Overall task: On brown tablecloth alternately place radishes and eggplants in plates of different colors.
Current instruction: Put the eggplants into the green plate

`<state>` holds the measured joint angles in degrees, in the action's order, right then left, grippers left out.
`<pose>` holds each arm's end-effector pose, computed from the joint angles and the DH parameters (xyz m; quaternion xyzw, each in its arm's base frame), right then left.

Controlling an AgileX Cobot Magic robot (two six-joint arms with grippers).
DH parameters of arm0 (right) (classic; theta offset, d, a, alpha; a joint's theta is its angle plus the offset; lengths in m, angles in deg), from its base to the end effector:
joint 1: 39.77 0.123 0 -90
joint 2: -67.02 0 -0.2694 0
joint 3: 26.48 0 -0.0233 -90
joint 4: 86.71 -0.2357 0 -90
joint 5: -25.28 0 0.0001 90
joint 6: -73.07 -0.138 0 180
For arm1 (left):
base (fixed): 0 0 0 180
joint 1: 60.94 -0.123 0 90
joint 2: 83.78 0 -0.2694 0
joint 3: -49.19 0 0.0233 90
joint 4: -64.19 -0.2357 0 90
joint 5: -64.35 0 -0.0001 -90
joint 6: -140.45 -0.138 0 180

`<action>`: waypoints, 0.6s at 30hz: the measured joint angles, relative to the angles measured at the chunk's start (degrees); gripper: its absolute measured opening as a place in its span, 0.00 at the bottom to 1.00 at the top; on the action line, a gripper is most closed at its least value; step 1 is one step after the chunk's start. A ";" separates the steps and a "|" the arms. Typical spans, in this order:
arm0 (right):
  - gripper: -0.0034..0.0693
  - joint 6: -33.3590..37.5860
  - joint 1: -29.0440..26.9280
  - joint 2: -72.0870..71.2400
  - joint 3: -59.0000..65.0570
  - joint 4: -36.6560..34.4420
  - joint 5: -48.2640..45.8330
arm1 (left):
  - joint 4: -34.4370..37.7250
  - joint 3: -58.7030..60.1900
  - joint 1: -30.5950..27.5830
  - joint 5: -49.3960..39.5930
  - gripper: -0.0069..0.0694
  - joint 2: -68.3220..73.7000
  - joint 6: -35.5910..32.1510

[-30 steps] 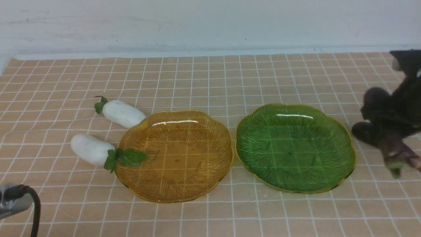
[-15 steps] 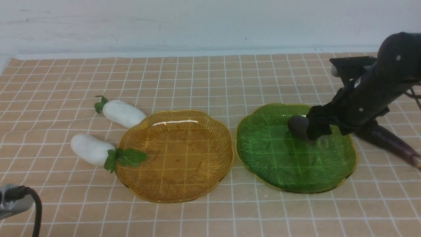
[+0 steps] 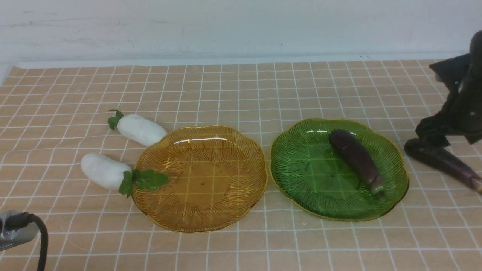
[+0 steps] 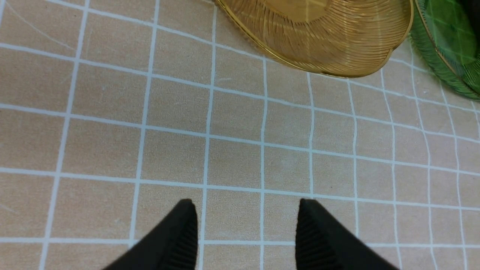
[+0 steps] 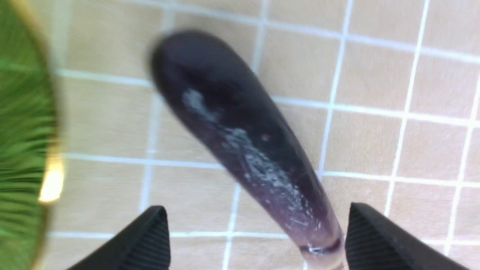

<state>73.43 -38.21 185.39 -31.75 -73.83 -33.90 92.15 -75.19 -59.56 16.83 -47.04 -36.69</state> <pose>0.3741 -0.0162 0.1550 -0.0675 0.9904 -0.0993 0.0679 0.1087 -0.0504 0.2040 -0.1039 0.9102 -0.2355 0.3244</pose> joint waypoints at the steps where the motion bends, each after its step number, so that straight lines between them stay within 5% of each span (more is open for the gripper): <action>1: 0.84 0.00 -0.42 0.76 0.00 0.01 0.00 | 0.00 0.00 0.00 0.00 0.53 0.00 0.00; 11: 0.80 0.42 -1.31 8.17 0.00 3.85 2.51 | 0.00 0.00 0.00 0.00 0.53 0.00 0.00; 18: 0.48 0.42 -1.31 9.33 -1.22 3.25 -0.33 | 0.00 0.00 0.00 0.00 0.53 0.00 0.00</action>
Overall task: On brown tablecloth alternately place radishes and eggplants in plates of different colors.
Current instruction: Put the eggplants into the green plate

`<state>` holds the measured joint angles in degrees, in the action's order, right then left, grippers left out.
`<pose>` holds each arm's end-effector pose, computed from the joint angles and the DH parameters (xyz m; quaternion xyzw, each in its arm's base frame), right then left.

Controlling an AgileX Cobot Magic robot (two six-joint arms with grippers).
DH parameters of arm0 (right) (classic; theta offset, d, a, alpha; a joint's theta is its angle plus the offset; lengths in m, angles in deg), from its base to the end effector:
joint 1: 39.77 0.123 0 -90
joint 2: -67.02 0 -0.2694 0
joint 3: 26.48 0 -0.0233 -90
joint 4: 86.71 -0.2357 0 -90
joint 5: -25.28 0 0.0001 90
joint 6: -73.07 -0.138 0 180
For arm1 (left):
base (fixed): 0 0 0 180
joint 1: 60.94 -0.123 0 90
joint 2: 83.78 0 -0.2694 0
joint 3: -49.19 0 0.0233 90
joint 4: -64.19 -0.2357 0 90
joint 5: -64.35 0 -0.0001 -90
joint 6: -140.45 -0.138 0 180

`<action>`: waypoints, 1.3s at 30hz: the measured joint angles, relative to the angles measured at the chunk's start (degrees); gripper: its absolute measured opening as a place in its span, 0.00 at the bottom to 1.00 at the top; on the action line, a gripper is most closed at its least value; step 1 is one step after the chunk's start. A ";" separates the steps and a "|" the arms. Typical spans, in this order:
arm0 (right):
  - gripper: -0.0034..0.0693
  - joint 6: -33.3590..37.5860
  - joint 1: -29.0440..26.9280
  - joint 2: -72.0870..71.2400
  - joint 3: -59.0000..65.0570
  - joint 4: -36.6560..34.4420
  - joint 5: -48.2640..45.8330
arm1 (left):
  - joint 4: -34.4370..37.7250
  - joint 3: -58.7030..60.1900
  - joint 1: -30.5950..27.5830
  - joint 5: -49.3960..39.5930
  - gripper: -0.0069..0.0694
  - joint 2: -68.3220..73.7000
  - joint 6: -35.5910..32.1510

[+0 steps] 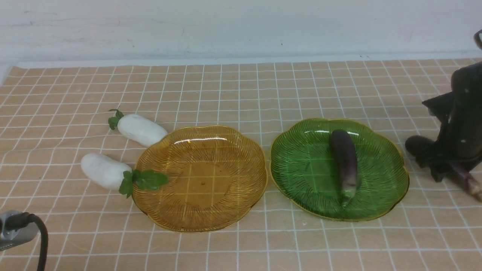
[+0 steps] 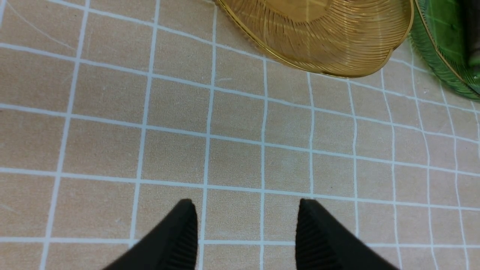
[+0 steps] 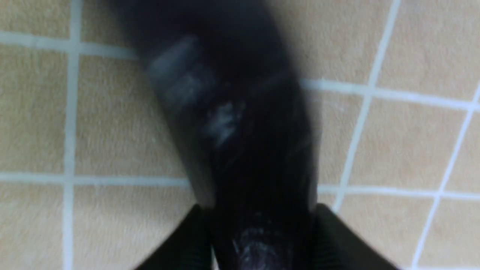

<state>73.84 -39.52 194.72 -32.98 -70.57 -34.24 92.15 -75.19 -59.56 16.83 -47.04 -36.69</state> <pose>0.3792 -0.0314 0.1000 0.0808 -0.9894 0.1205 0.0068 0.1087 -0.0504 0.2040 -0.1039 0.9102 -0.2355 0.3244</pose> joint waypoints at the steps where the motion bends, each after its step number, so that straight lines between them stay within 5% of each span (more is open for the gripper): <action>1: 0.43 0.00 0.00 0.00 -0.87 -0.42 -1.43 | 0.00 0.00 0.00 0.00 0.53 0.00 0.00; 7: 0.43 -1.18 -0.05 -1.18 -11.28 -6.15 -9.57 | 0.00 0.00 0.00 -0.05 0.53 0.00 0.00; 15: 0.43 -0.78 2.36 -8.19 -16.30 -30.02 -10.85 | 0.00 0.00 0.00 -0.05 0.53 0.00 0.00; 23: 0.48 -0.78 9.92 -4.76 -12.75 -27.90 -11.29 | 0.00 0.00 0.00 -0.02 0.53 0.00 0.00; 31: 0.94 -5.43 11.26 -0.48 -12.69 -27.47 -11.11 | -0.06 0.00 0.00 -0.02 0.53 0.00 0.19; 35: 0.96 -4.89 11.31 -2.68 -12.59 -27.36 -11.06 | -0.06 0.00 0.00 -0.02 0.53 0.00 0.19; 39: 0.84 -2.73 11.31 -9.78 -12.40 -27.15 -11.06 | -0.78 -0.96 0.00 -0.21 0.53 0.04 1.15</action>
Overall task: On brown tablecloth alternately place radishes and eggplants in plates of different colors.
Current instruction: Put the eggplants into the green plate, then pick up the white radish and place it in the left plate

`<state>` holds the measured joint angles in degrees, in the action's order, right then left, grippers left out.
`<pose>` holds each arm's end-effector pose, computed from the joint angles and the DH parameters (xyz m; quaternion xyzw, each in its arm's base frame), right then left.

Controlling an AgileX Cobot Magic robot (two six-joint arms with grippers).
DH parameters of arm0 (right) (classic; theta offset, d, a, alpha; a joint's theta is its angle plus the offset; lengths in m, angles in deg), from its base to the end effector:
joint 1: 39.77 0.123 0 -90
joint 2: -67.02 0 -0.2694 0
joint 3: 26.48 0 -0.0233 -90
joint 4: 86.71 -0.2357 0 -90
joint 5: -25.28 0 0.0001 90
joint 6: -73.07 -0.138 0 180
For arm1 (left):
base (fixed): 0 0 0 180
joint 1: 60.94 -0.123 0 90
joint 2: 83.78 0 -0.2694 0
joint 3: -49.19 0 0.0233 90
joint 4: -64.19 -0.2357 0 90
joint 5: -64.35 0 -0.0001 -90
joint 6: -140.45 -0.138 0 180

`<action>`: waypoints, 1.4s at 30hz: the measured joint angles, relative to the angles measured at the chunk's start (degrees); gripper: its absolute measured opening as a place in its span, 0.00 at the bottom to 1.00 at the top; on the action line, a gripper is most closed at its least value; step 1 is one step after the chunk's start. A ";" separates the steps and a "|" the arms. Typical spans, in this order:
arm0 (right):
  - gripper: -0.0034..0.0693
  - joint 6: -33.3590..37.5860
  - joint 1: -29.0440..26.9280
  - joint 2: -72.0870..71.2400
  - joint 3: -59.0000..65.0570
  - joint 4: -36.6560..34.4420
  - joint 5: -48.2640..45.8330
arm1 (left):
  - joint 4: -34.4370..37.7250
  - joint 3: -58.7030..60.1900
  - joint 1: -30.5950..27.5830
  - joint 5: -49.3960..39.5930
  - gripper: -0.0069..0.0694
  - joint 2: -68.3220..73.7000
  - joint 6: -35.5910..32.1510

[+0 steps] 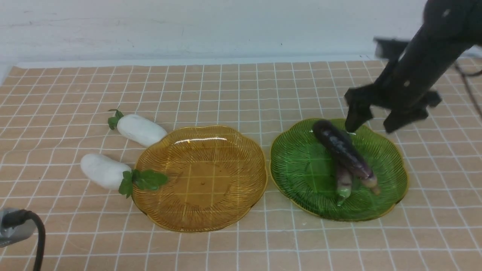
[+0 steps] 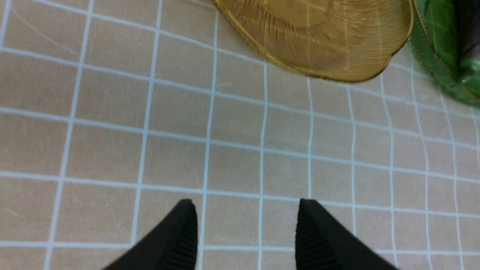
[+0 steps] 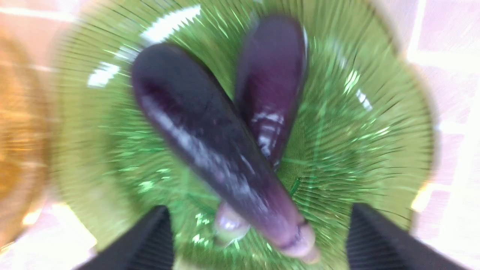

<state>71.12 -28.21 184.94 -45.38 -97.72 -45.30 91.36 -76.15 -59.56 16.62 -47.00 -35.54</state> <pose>0.3749 0.1021 0.2137 -0.0596 0.9898 0.1030 0.0787 0.1097 -0.0493 0.2085 -0.1083 0.9087 -0.2337 0.3284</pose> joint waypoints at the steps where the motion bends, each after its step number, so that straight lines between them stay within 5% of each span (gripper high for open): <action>1: 0.83 0.12 0.00 -0.52 0.01 0.03 0.00 | -0.16 -0.12 0.00 0.00 0.53 0.00 0.14; 5: 0.57 1.95 0.00 -11.80 3.11 1.25 0.00 | -3.87 -3.10 0.00 -1.39 0.53 0.73 2.57; 8: 0.25 2.89 0.00 -25.08 10.33 3.08 -0.36 | -9.93 -6.94 0.00 -3.93 0.53 4.28 5.26; 12: 0.05 3.45 0.00 -38.12 21.34 4.47 -1.13 | -14.53 -9.95 0.00 -4.28 0.53 11.17 7.29; 18: 0.03 4.24 0.00 -56.46 34.34 5.25 -1.12 | -15.97 -13.25 0.00 1.09 0.55 23.09 9.65; 28: 0.03 3.98 0.00 -74.86 43.73 5.25 1.17 | -21.50 -28.40 0.00 13.09 0.86 50.07 23.69; 36: 0.03 3.92 0.00 -74.88 43.87 5.25 1.22 | -31.88 -32.84 0.00 21.98 0.87 63.77 44.85; 42: 0.03 3.81 0.00 -74.88 43.87 5.25 1.22 | -33.02 -33.14 0.00 30.73 0.81 71.98 48.24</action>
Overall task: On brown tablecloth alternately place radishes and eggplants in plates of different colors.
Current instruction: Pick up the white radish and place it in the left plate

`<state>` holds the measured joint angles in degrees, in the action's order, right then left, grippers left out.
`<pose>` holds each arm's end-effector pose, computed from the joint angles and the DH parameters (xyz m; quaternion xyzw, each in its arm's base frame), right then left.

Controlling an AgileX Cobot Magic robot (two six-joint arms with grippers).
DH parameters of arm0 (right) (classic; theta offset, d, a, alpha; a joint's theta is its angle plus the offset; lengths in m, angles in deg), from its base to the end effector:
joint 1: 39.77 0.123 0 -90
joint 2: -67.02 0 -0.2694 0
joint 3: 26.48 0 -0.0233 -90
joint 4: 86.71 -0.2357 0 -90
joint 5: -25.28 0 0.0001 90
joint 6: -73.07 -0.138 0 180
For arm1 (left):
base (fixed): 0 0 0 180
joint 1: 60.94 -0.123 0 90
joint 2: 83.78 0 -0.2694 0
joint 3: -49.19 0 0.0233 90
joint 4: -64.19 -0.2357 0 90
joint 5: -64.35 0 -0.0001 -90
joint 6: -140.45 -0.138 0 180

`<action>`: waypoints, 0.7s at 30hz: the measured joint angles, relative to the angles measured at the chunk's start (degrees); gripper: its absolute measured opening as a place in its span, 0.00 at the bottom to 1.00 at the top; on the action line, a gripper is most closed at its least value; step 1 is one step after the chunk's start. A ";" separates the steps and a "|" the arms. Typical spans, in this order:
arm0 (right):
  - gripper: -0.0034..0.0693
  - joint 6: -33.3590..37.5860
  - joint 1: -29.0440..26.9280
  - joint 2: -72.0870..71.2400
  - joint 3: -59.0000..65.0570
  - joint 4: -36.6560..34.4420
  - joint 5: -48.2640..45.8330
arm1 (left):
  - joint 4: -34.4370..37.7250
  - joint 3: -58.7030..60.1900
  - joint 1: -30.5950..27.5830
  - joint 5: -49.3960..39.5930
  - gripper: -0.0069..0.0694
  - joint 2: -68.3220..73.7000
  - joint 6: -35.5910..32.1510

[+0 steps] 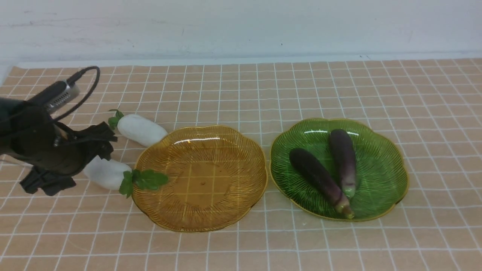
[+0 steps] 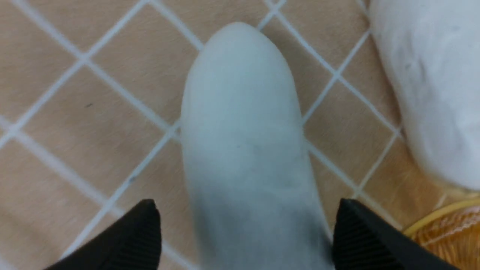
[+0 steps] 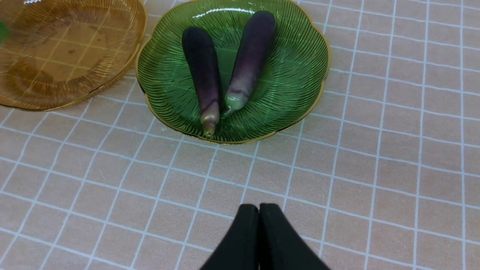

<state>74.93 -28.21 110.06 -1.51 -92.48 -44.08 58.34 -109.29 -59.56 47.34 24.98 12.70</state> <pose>0.1013 0.0340 0.3157 -0.1093 0.9240 0.0808 0.3575 0.3561 -0.0045 0.1275 -0.3731 0.8837 -0.1018 0.2636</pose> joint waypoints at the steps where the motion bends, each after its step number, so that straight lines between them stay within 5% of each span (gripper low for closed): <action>1: 0.03 0.00 0.00 0.00 0.00 0.00 0.00 | 0.00 -0.12 0.00 0.80 0.79 0.81 0.13; 5: 0.03 0.00 0.00 0.00 0.00 0.00 0.00 | -0.42 -0.12 0.00 0.78 0.63 2.68 -0.07; 13: 0.03 0.00 0.00 0.00 0.00 0.00 0.00 | -0.22 -0.38 0.94 -4.62 0.57 -4.58 -7.77; 21: 0.03 0.00 0.00 0.00 0.00 0.00 0.69 | 3.86 -5.44 13.99 -8.82 0.58 -7.86 -15.36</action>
<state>74.93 -28.21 110.06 -1.51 -92.48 -43.39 62.20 -114.73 -45.57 38.52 17.12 -2.66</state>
